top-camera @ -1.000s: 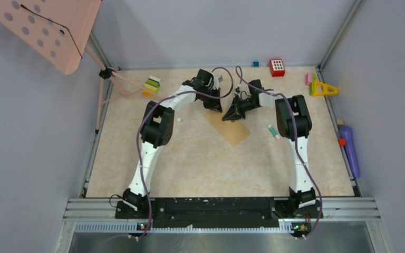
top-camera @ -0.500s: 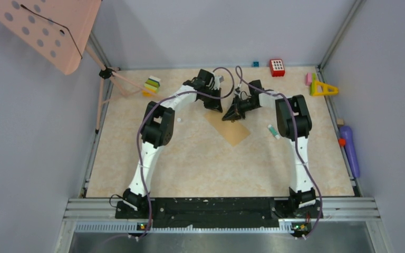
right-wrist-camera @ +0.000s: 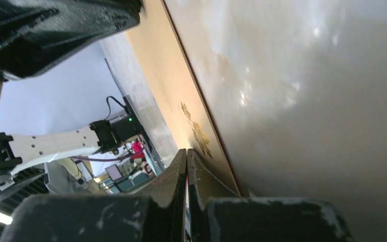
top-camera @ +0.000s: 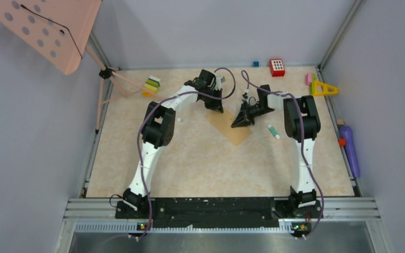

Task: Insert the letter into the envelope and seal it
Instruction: Seal the envelope flap on the envelope, then adjust the envelope at the center of the board.

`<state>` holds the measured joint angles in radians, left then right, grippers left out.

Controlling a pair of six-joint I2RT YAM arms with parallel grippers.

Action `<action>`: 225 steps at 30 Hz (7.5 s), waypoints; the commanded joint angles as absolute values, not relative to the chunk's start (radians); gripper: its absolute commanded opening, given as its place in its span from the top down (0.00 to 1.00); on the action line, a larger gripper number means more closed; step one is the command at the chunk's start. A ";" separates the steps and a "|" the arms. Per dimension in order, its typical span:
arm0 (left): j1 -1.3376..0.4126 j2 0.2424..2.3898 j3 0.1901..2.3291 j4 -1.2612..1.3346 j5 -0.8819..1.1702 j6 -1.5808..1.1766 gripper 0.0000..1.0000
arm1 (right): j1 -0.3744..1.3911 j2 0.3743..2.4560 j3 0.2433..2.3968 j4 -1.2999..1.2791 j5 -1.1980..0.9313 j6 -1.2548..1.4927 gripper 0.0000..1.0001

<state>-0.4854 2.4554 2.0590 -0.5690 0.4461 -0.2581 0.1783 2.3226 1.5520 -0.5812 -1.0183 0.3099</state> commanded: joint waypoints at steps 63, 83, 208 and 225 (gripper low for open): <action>-0.506 2.445 2.031 -0.615 0.366 -0.208 1.00 | 0.164 2.346 1.531 -0.674 -0.880 0.245 1.00; -0.507 2.439 2.023 -0.614 0.368 -0.207 1.00 | 0.251 2.462 1.723 -0.551 -0.857 0.401 1.00; -0.393 2.025 1.496 -0.685 0.321 -0.091 0.49 | 0.109 1.337 1.168 -0.500 -0.281 -0.453 0.21; -0.443 2.052 1.523 -0.650 0.354 -0.093 0.49 | 0.004 1.430 1.170 -0.775 -0.204 -0.633 0.22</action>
<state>-0.4347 2.0636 1.5154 -0.6785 0.3359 -0.1043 0.0246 1.4063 1.1713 -0.7292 -0.2352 -0.5926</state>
